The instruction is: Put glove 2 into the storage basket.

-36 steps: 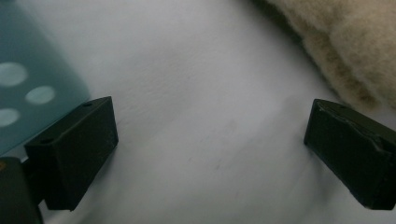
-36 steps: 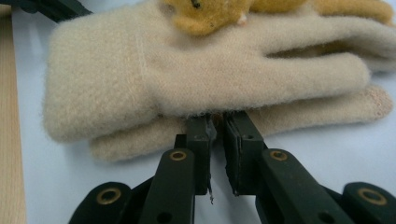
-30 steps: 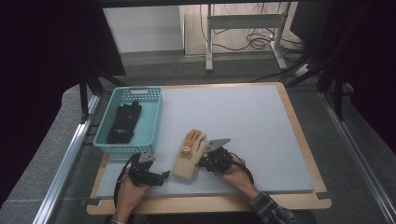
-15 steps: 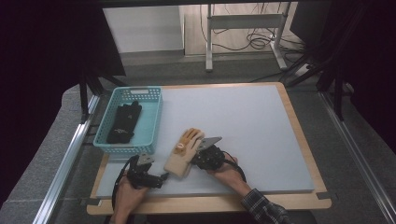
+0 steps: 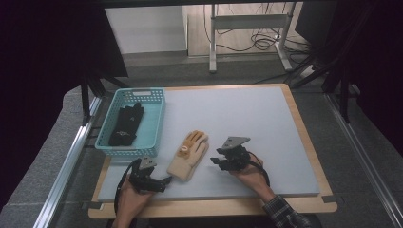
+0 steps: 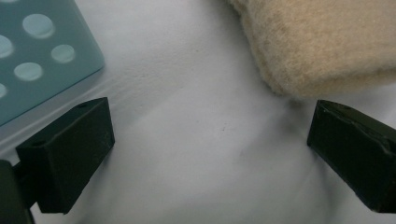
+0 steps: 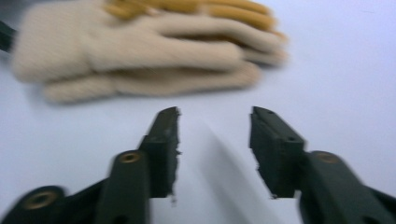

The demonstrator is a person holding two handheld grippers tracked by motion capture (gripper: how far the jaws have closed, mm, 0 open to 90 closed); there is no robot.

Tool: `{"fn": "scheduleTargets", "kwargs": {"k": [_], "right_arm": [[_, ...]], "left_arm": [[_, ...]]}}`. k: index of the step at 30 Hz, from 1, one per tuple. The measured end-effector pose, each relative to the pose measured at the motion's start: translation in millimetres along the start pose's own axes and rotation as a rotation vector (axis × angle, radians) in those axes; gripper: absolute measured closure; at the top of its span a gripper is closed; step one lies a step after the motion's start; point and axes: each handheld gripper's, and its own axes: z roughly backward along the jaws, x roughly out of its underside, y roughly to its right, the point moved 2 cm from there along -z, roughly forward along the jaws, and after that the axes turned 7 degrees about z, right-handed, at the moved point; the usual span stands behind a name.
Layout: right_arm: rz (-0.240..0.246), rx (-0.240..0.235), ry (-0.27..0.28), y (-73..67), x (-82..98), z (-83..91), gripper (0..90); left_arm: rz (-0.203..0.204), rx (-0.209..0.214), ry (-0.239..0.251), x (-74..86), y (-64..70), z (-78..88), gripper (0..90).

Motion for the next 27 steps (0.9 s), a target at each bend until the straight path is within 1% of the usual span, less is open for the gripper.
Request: {"fn": "scheduleTargets", "kwargs": {"k": [2,4,7,10,12,13,17,21,23,25,27], "right_arm": [[-0.006,0.047,-0.010,7.0,7.8,10.7,42.3],[-0.011,0.075,-0.020,12.3,14.7,18.5,37.0],[-0.034,0.125,-0.030,21.8,28.9,31.6,30.2],[-0.063,0.158,-0.040,31.1,42.5,40.7,26.2],[-0.093,0.182,-0.052,37.8,52.9,46.0,24.3],[-0.107,0.202,-0.058,42.1,59.2,49.5,23.4],[-0.161,0.245,-0.061,52.4,76.0,60.1,20.9],[-0.186,0.278,-0.081,58.3,86.0,66.1,19.5],[-0.188,0.288,-0.096,60.3,90.4,65.8,18.5],[-0.219,0.271,-0.091,62.9,91.7,65.9,17.9],[-0.231,0.261,-0.092,64.4,92.3,65.3,17.5]], "left_arm": [[0.000,0.001,-0.001,-0.1,-0.1,0.0,1.0],[0.000,0.001,0.000,-0.1,-0.1,0.1,1.1],[-0.003,0.004,-0.002,0.0,-0.3,0.5,1.3],[-0.003,0.005,-0.003,0.0,-0.5,1.0,1.8],[-0.004,0.005,-0.004,0.0,-0.5,1.3,1.9],[-0.004,0.005,-0.004,0.0,-0.5,1.4,2.1],[-0.007,0.007,-0.009,0.0,-0.6,2.4,2.5],[0.010,0.025,-0.016,-0.3,-0.3,5.2,2.6],[0.015,0.029,-0.019,-0.7,0.5,8.0,2.5],[0.019,0.034,-0.022,-1.7,1.9,13.0,2.3],[0.025,0.045,-0.013,-3.1,3.5,17.5,2.2]]}}
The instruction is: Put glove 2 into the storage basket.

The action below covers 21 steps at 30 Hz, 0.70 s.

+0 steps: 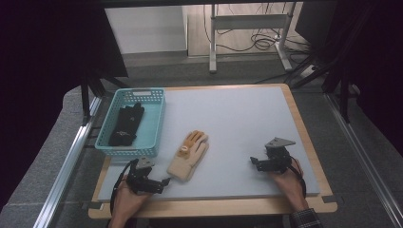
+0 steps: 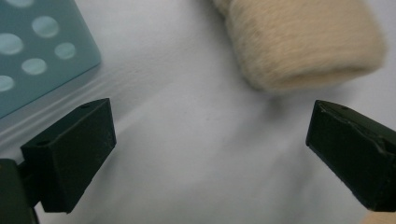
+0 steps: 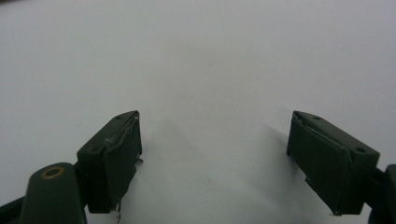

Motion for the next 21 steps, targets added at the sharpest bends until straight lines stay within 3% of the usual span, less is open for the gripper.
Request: {"fn": "scheduleTargets", "kwargs": {"k": [4,10,16,21], "right_arm": [[-0.006,-0.003,0.001,0.4,0.3,-0.2,17.5],[-0.006,-0.002,0.003,0.3,0.6,-0.2,17.5],[-0.005,-0.002,0.004,0.3,0.8,-0.3,17.5],[-0.005,-0.002,0.005,0.2,0.8,-0.3,17.5]], "left_arm": [[0.021,0.038,0.021,-8.6,7.5,5.6,2.2],[0.005,0.029,-0.003,-34.2,22.8,-5.4,1.7],[0.002,0.023,-0.028,-68.8,38.9,-25.6,1.5],[-0.015,-0.015,-0.089,-89.5,46.5,-55.9,1.1]]}}
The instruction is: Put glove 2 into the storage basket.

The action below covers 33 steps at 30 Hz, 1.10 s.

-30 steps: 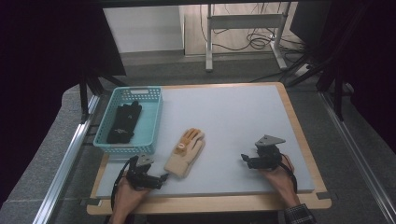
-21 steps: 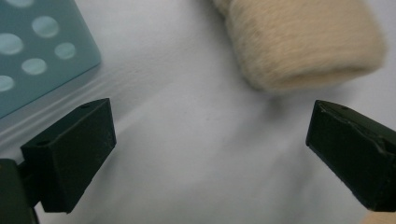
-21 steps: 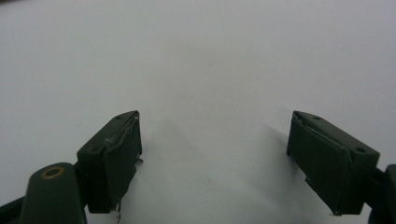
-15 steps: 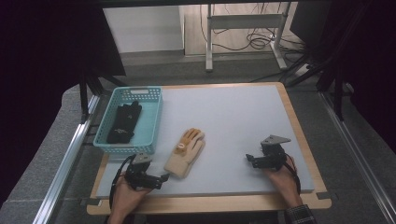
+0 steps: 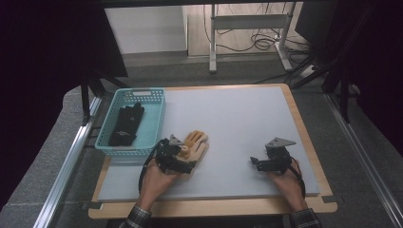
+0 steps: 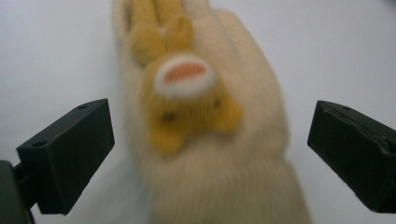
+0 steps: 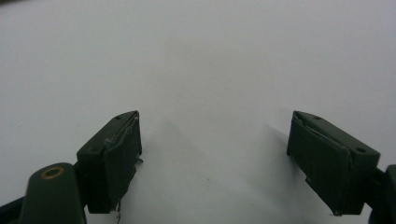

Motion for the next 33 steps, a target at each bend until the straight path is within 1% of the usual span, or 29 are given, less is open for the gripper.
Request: {"fn": "scheduleTargets", "kwargs": {"k": [3,5,6,8,9,11,14,16,17,20,22,24,27,29,33], "right_arm": [[0.000,0.001,0.000,-0.1,0.0,0.0,17.5],[0.000,0.001,0.000,-0.1,0.1,0.0,17.5],[0.000,0.001,0.000,-0.1,0.1,0.1,17.5],[0.000,0.000,0.000,-0.1,0.1,0.1,17.5],[0.000,0.000,0.000,-0.1,0.1,0.0,17.5],[0.000,0.001,0.000,-0.1,0.1,0.0,17.5],[0.001,0.002,0.000,-0.2,0.1,0.0,17.5],[0.001,0.002,0.000,-0.2,0.1,0.0,17.5],[0.001,0.002,0.000,-0.2,0.1,0.0,17.5],[0.001,0.002,0.000,-0.3,0.1,0.0,17.5],[0.001,0.002,0.000,-0.3,0.1,0.0,17.5],[0.001,0.002,0.000,-0.3,0.1,0.0,17.5],[0.001,0.002,0.000,-0.3,0.1,0.0,17.5],[0.001,0.002,0.000,-0.3,0.1,0.0,17.5],[0.001,0.002,0.000,-0.3,0.2,0.1,17.5]], "left_arm": [[0.007,-0.006,-0.047,-5.1,0.5,-17.5,0.8],[0.012,-0.013,-0.082,-5.1,0.9,-26.8,0.7],[0.008,-0.017,-0.098,-4.2,2.0,-30.8,0.6],[0.000,-0.025,-0.108,-2.6,4.1,-34.2,0.8],[-0.017,-0.042,-0.113,-2.1,5.1,-34.1,0.9],[-0.013,-0.057,-0.109,-2.9,4.8,-32.4,4.1],[0.000,-0.066,-0.099,-4.9,0.7,-27.2,21.7],[0.013,-0.071,-0.097,-5.8,-1.6,-25.4,30.0],[0.017,-0.075,-0.097,-6.1,-2.5,-24.9,35.6],[0.030,-0.082,-0.099,-7.2,-5.0,-23.3,46.5],[0.026,-0.081,-0.104,-8.3,-5.0,-22.6,51.8],[0.018,-0.077,-0.107,-9.8,-4.3,-22.6,54.5],[0.015,-0.070,-0.101,-14.0,-3.9,-20.8,55.6],[0.016,-0.064,-0.084,-20.0,-3.6,-16.4,55.7],[0.022,-0.064,-0.047,-34.6,-6.0,-2.2,55.6]]}}
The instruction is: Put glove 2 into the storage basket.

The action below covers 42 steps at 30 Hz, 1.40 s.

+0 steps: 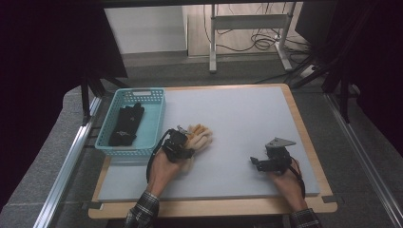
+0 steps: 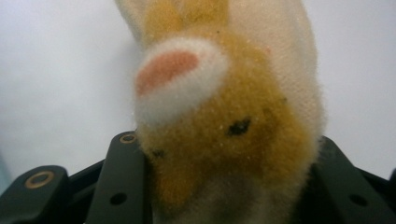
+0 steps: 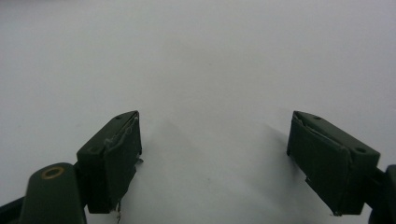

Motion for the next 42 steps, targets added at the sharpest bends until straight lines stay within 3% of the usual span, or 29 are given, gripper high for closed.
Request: {"fn": "scheduleTargets", "kwargs": {"k": [7,13,19,26,34,42], "right_arm": [[0.001,0.000,0.001,0.1,0.0,0.0,17.5],[-0.001,-0.001,0.000,0.0,0.1,0.1,17.5],[-0.001,-0.001,0.000,0.0,0.1,0.2,17.5],[-0.001,-0.002,0.001,0.1,0.1,0.1,17.5],[-0.001,-0.002,0.001,0.1,0.1,0.1,17.5],[-0.002,-0.002,0.001,0.1,0.1,0.1,17.5]], "left_arm": [[0.020,-0.012,0.040,-23.4,-12.2,26.7,55.2],[0.054,-0.048,0.067,-40.6,-33.2,51.1,55.0],[0.101,-0.097,0.082,-51.3,-60.6,73.4,54.9],[0.192,-0.164,0.098,-55.0,-107.6,93.8,54.6],[0.278,-0.235,0.064,-48.7,-153.3,86.2,54.3],[0.311,-0.259,-0.020,-45.2,-184.6,51.1,53.5]]}}
